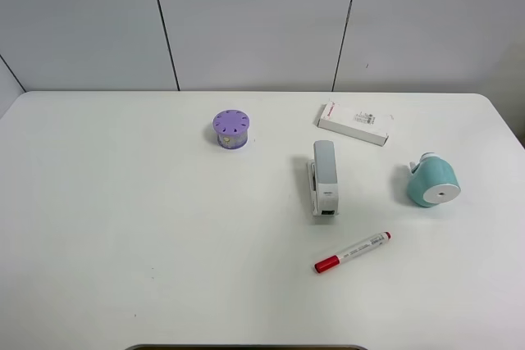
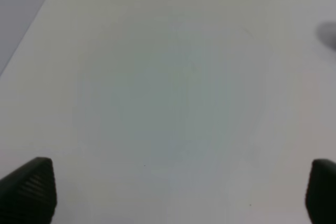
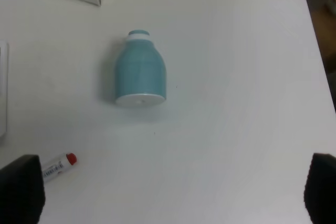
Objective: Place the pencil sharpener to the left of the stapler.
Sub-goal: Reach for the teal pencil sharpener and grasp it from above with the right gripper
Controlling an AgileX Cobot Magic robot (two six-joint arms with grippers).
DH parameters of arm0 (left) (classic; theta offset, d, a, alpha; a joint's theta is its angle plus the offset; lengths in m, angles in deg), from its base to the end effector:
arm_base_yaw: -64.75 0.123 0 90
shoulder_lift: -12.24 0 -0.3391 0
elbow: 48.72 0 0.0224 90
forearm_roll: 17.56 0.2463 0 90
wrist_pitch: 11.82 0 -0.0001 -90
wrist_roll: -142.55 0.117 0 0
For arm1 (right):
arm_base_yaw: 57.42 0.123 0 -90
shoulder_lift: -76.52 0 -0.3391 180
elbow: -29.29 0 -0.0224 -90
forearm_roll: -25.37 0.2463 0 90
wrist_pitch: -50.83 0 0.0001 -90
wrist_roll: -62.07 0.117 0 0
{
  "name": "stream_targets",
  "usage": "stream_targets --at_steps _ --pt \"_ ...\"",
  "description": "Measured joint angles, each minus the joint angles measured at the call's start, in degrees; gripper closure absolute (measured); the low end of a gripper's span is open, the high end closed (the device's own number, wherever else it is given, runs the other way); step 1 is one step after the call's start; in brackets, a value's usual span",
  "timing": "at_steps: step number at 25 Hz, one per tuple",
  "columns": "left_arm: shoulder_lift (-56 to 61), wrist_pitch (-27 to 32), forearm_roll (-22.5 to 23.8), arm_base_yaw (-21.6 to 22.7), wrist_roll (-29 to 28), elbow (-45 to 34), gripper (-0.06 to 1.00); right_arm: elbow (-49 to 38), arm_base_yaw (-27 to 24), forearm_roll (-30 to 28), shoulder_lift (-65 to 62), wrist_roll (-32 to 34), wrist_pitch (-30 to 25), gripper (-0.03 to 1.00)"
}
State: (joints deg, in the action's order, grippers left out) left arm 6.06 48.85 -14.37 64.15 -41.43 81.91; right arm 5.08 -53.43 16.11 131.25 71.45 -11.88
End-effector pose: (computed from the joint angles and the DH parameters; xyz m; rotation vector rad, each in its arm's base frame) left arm -0.0418 0.0061 0.2657 -0.0628 2.0262 0.0160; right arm 0.1148 -0.0088 0.3786 0.0858 2.4557 -0.1077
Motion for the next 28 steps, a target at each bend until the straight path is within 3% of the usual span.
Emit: stream_targets --at_steps 6,13,18,28 --pt "0.0 0.0 0.0 0.0 0.0 0.0 -0.01 3.85 -5.24 1.68 8.56 0.86 0.1 -0.02" --pt "0.0 0.0 0.0 0.0 0.0 0.0 -0.01 4.21 -10.78 3.53 17.44 -2.61 1.75 -0.02" --pt "0.0 0.0 0.0 0.0 0.0 0.0 -0.01 4.27 -11.3 6.63 25.06 -5.47 7.97 -0.02" --pt "0.0 0.0 0.0 0.0 0.0 0.0 -0.01 4.34 -11.3 10.98 38.69 -9.37 15.34 -0.02"
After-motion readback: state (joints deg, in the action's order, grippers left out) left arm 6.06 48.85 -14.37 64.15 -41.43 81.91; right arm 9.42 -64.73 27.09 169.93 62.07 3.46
